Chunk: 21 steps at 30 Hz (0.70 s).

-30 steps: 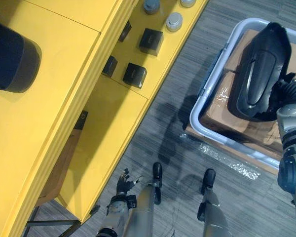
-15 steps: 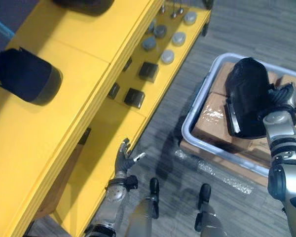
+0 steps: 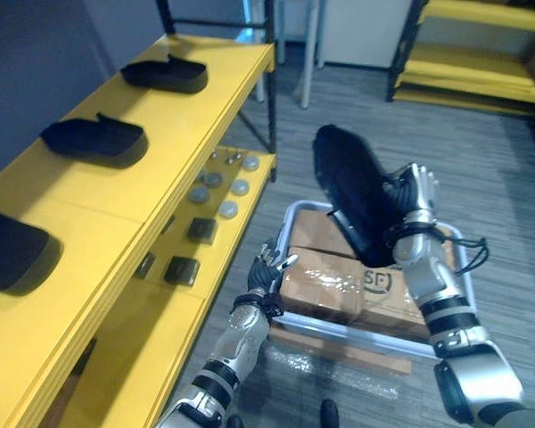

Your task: Walk over and take plastic housings, then place them on the shelf

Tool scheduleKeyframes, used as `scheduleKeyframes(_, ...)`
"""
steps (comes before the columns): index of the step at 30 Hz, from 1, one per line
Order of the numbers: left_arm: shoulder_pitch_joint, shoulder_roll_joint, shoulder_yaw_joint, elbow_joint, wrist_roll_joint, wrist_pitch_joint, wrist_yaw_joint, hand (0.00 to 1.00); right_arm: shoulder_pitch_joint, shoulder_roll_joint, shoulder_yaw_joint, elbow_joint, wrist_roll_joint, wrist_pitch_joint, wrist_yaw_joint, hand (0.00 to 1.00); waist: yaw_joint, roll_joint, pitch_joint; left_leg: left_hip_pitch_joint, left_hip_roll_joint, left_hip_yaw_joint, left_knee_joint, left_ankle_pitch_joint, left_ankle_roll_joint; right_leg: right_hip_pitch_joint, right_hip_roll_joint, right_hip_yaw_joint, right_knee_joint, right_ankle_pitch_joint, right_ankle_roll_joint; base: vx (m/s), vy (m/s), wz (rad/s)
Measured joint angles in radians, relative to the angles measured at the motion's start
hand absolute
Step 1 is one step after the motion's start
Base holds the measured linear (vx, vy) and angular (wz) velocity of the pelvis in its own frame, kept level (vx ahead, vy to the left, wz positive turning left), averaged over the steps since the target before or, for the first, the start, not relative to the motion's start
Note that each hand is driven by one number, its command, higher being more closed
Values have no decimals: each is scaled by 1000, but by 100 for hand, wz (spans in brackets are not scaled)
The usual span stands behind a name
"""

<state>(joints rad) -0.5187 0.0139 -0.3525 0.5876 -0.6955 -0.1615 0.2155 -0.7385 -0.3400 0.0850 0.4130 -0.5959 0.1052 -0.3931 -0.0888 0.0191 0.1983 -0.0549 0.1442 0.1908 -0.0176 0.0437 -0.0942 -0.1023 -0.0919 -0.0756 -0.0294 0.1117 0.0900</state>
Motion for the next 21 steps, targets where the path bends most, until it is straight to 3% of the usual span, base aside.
scheduleKeyframes(9,-34,-42,-48,65,-138,9,33,0,207,169,175,-221,8,-12,-5,100,-10,-30,-77,56,11,39,-34,5,-16,34,15,37,-36,12,-17,-23,11,-15)
scheduleKeyframes(12,-41,-47,-48,83,-217,2,47,0,274,216,214,-277,18,-35,-16,100,-10,-36,-94,79,13,40,-53,14,-20,55,19,36,-52,17,-20,3,3,1)
scheduleKeyframes(13,-42,-50,-48,83,-232,-5,62,100,287,220,223,-284,34,-48,-16,100,-10,-37,-96,85,13,38,-54,13,-20,63,19,34,-53,16,-20,6,10,4)
scheduleKeyframes(19,-42,-59,-24,81,-272,-50,100,100,366,222,247,-356,101,-85,-29,100,-13,-49,-110,86,12,38,-55,14,-21,64,19,33,-54,16,-20,-1,2,1)
scheduleKeyframes(21,-42,-64,0,78,-286,-105,109,100,393,222,252,-363,137,-112,-43,100,-15,-55,-114,92,13,39,-55,14,-21,69,19,34,-54,16,-20,0,0,0)
